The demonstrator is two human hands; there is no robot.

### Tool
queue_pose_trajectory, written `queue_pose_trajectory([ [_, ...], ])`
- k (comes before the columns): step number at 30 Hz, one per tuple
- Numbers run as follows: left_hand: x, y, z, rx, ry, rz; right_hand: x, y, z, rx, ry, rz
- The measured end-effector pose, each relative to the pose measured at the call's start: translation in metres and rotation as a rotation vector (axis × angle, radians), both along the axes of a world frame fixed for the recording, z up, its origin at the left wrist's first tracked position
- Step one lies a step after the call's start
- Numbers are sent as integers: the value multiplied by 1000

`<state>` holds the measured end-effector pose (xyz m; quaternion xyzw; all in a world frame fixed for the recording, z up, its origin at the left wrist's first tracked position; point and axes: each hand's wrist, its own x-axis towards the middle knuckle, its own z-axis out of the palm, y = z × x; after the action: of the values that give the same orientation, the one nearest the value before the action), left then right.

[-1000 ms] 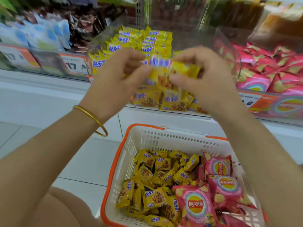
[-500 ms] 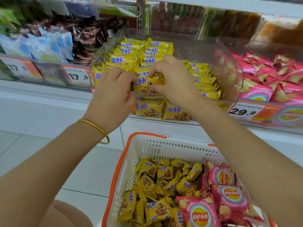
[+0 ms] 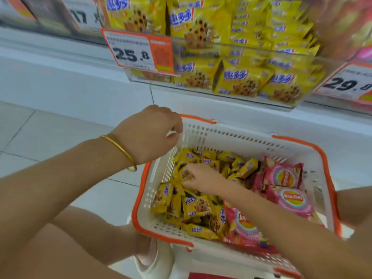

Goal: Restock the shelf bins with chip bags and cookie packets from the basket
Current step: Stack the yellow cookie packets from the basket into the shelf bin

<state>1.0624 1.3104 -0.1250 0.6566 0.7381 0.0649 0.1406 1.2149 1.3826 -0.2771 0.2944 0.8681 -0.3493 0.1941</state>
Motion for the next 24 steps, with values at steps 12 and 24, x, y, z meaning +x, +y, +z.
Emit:
queue_pose_trajectory([
  [12,-5,11,-19,-225,36,8,-15,-26,-74,-232,85,-529],
  [24,23,16,-17,-439,-77,-34,56,28,55,-391,413,-565],
])
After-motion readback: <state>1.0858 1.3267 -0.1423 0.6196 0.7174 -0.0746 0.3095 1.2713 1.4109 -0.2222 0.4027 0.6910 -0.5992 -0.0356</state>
